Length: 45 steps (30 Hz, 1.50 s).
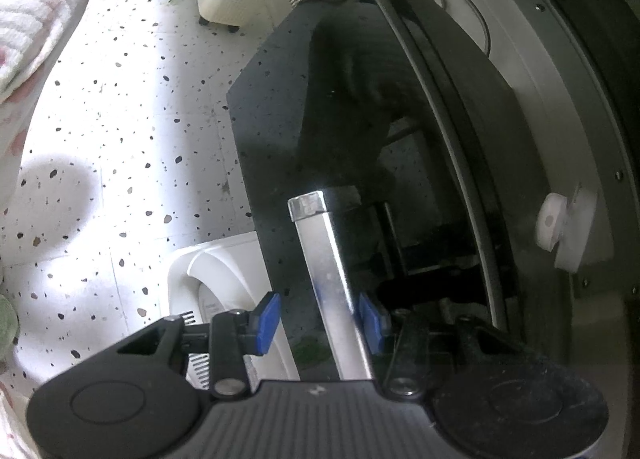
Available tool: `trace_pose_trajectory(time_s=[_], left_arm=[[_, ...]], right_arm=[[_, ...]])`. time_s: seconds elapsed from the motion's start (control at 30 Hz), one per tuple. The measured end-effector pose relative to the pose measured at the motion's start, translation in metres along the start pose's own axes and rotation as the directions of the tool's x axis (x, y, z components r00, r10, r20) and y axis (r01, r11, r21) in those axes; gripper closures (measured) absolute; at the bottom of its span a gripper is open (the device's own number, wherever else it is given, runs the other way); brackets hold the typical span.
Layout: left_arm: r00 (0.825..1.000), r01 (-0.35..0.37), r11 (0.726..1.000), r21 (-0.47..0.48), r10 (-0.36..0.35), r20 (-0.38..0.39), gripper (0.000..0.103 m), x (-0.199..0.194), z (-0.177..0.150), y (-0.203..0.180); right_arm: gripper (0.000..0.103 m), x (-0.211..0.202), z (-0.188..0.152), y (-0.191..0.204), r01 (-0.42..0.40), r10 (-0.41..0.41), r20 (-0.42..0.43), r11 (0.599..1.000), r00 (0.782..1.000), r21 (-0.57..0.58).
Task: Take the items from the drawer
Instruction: 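Grasp the drawer's silver handle with the right gripper, then pull the drawer open with the right gripper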
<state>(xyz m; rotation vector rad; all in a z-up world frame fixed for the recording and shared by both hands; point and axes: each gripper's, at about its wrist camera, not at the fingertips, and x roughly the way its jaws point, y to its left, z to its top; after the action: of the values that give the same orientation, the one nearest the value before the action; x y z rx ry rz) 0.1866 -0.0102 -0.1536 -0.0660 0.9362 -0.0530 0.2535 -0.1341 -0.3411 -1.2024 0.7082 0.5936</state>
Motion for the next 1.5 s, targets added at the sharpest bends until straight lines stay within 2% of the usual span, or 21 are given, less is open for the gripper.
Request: trace_pose_trajectory(time_s=[0.47, 0.5, 0.57, 0.6, 0.67, 0.8, 1.5], left_arm=[[1.0, 0.017, 1.0, -0.01, -0.017, 0.003, 0.001, -0.003, -0.001, 0.003], [1.0, 0.019, 1.0, -0.01, -0.019, 0.003, 0.001, -0.003, -0.001, 0.003], [1.0, 0.023, 1.0, -0.005, -0.023, 0.002, 0.001, -0.004, -0.003, 0.002], [1.0, 0.024, 1.0, -0.002, -0.024, 0.002, 0.001, -0.004, -0.005, 0.002], [1.0, 0.023, 1.0, 0.002, -0.023, 0.0, 0.001, -0.004, -0.007, 0.001], [1.0, 0.027, 1.0, 0.01, -0.027, -0.008, 0.001, -0.006, -0.013, 0.001], [0.999, 0.043, 0.999, 0.03, -0.042, -0.011, 0.001, -0.021, -0.028, 0.008]], right_arm=[[0.06, -0.018, -0.003, 0.02, -0.023, 0.023, 0.007, 0.999, 1.0, -0.039], [0.062, -0.021, -0.004, 0.024, -0.021, 0.022, 0.008, 0.998, 1.0, -0.052], [0.08, -0.026, -0.007, 0.033, 0.019, -0.017, 0.016, 0.996, 1.0, -0.089], [0.082, -0.029, -0.008, 0.037, 0.038, -0.036, 0.021, 0.994, 0.999, -0.101], [0.081, -0.035, -0.01, 0.039, 0.022, -0.02, 0.032, 0.997, 0.999, -0.072], [0.082, -0.043, -0.014, 0.05, 0.041, -0.036, 0.051, 0.995, 0.998, -0.091], [0.082, -0.082, -0.029, 0.085, 0.004, 0.002, 0.068, 0.996, 0.998, -0.089]])
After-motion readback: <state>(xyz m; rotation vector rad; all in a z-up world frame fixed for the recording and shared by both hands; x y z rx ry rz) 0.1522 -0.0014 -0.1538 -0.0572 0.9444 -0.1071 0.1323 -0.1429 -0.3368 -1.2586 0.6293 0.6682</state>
